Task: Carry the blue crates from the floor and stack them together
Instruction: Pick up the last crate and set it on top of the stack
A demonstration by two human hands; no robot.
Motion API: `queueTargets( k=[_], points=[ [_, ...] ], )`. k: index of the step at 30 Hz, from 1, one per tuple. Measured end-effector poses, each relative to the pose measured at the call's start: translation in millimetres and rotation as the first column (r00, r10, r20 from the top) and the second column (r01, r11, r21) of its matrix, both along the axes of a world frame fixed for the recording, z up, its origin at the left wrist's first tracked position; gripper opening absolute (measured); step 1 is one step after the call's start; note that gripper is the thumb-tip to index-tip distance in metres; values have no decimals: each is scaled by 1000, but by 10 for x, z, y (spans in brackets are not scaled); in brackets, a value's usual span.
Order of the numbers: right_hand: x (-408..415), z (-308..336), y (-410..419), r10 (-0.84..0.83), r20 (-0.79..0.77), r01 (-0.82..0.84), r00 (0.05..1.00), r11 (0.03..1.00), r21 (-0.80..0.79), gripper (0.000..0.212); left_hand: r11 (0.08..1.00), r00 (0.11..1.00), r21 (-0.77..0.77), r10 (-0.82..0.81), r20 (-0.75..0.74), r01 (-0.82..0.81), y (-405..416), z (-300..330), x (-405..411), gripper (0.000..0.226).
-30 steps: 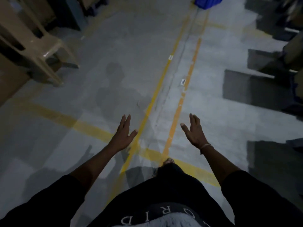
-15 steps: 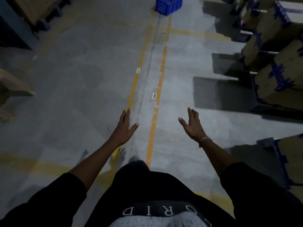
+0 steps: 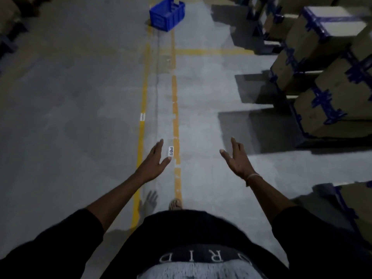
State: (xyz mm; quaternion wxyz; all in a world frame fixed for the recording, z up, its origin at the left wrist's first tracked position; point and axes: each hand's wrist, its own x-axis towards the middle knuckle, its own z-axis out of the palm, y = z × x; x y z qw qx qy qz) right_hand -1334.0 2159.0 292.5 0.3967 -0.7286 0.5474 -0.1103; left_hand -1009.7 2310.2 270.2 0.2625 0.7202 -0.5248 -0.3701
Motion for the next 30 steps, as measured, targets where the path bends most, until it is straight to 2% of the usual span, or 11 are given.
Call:
queueTargets(
  k=[4,9,15,19,23,30],
  points=[
    [226,-16,-708,-77,12,76,997,997,19,87,992,991,51,-114,63,111,-949,16,365,81],
    [493,-161,-1846,-134,-14,134,991,989,61,90,985,979,63,-168,114,162,-2146,-115,791,76],
    [862,-359,-3553,-125,-41,128,991,989,80,93,993,987,64,-104,126,96,-3670,-267,1161,74],
    [1111,-282,-4634,-60,-76,69,995,991,112,87,991,988,111,-86,127,72,-4638,-137,1294,75],
    [1418,-117,-5675,13,-145,-1,989,996,85,75,997,992,74,-43,121,34,-5587,41,1467,74],
    [2014,-23,-7207,82,-192,-71,978,995,64,67,994,993,81,63,95,-71,-6948,76,1862,73]
  ],
)
